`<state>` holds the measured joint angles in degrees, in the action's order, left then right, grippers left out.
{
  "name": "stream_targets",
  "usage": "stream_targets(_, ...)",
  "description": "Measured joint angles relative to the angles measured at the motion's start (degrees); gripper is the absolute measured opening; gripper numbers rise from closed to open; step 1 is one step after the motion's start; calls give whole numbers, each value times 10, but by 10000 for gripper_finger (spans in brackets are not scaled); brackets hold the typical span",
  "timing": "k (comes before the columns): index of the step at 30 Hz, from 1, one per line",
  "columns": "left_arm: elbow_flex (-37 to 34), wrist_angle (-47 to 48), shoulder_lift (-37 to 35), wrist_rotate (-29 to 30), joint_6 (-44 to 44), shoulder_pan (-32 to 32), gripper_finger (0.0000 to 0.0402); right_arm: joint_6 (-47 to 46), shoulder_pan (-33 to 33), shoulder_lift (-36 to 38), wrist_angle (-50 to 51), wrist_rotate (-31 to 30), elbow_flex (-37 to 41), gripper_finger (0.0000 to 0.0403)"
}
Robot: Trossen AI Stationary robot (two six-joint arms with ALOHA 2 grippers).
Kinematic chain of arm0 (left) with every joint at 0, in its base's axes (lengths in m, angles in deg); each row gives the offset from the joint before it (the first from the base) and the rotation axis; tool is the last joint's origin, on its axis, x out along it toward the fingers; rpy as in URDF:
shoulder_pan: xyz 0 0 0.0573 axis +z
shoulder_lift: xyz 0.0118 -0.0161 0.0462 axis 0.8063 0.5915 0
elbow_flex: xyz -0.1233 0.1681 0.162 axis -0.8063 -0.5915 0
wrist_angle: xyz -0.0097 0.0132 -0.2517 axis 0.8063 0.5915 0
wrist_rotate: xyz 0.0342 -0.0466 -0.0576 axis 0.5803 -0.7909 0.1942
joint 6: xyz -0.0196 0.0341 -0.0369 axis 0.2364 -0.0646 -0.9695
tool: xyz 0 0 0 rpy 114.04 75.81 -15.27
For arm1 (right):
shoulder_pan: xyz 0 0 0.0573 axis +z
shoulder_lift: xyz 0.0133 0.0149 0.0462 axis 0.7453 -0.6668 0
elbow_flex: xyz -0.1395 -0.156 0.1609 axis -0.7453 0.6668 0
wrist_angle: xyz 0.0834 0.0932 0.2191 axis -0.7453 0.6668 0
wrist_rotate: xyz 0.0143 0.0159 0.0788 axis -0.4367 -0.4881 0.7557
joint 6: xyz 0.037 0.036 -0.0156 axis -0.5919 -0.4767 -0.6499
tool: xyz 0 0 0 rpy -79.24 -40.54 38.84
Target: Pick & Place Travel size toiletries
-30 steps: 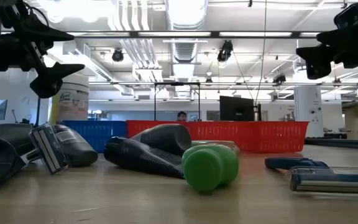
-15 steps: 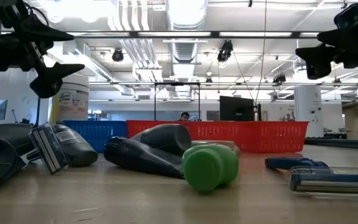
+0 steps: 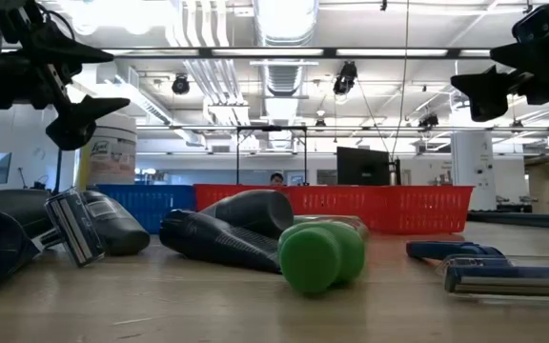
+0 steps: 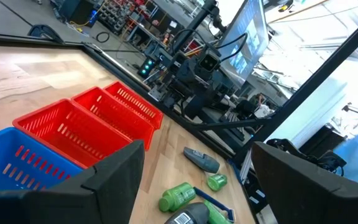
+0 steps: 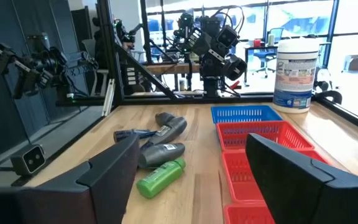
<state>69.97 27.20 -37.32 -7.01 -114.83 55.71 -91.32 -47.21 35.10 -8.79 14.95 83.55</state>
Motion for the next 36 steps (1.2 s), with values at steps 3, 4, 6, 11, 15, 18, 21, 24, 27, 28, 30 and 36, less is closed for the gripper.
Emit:
stream_targets(3, 0, 0, 0, 0, 0, 0, 300, 0, 0, 0, 0, 0, 0, 306)
stream_targets(4, 0, 0, 0, 0, 0, 0, 300, 0, 0, 0, 0, 0, 0, 309)
stream_targets(6, 0, 0, 0, 0, 0, 0, 300, -21, 0, 0, -12, 0, 0, 315)
stream_targets(11, 0, 0, 0, 0, 0, 0, 300, -219, 0, 1, -106, -7, 0, 329)
stream_targets(15, 0, 0, 0, 0, 0, 0, 300, -473, 0, 1, -176, -7, 0, 340)
stream_targets(18, 0, 0, 0, 0, 0, 0, 300, -620, 0, 2, -193, -20, -1, 349)
stream_targets(21, 0, 0, 0, 0, 0, 0, 300, -634, 0, 1, -197, -34, 0, 357)
stream_targets(24, 0, 0, 0, 0, 0, 0, 300, -646, 0, 1, -232, -40, 0, 360)
stream_targets(27, 0, 0, 0, 0, 0, 0, 300, -686, 0, 1, -265, -34, 0, 357)
stream_targets(28, 0, 0, 0, 0, 0, 0, 300, -687, 0, 1, -275, -33, 0, 354)
stream_targets(30, 0, 0, 0, 0, 0, 0, 300, -686, 0, 1, -284, -51, 0, 349)
stream_targets(36, 0, 0, 0, 0, 0, 0, 300, -740, 2, -23, -273, -94, 0, 340)
